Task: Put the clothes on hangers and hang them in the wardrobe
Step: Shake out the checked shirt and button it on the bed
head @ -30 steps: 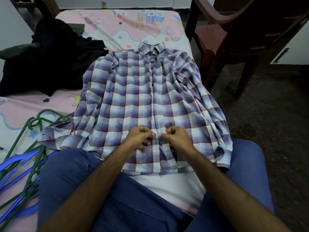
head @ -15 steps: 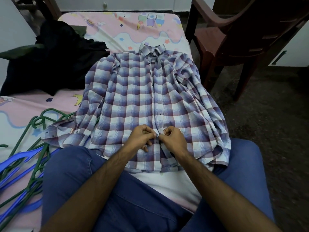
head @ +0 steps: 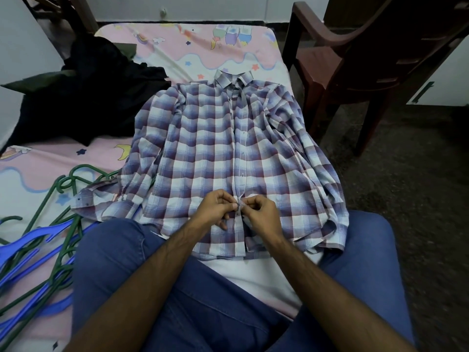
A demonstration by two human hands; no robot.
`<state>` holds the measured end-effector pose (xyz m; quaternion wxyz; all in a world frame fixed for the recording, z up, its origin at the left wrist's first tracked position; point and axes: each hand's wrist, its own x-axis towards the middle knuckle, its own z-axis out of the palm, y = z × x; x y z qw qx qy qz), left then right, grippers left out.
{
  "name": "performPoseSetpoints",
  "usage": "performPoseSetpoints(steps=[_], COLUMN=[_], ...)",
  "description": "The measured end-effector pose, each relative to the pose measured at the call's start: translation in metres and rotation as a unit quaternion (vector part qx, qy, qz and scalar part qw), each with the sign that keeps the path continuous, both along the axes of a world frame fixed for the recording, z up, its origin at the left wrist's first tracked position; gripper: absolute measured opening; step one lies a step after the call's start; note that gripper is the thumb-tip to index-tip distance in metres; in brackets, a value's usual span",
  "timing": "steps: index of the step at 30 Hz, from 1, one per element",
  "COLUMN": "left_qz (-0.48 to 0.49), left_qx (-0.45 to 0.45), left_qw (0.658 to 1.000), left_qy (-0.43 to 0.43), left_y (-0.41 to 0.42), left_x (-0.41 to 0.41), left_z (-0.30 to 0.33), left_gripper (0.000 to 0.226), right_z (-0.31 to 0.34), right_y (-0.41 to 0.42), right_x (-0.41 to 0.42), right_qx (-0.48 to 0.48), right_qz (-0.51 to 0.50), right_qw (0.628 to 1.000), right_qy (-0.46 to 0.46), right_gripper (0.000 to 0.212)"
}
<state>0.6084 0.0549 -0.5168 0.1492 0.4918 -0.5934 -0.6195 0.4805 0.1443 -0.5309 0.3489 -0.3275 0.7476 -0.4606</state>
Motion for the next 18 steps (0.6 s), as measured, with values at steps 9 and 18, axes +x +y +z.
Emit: performPoseSetpoints(steps=[9,18], left_qz=[0.000,-0.004], left_qx=[0.009,-0.011], left_qw=[1.000,1.000], left_qy=[0.000,-0.024], left_y=[-0.0024,-0.0021], left_x=[-0.0003,-0.0029], left_z=[-0.0024,-0.0027], left_gripper=[0.006,0.008], right_z=[0.0024,-0.0010], right_y=[-0.0064,-0.0034], right_x=[-0.0047,0.0009], right_qx=[0.029,0.000], right_qz=[0.019,-0.004], right_qw=[0.999,0.999], right_qy=[-0.037,-0.034], right_gripper=[0.013,0.011])
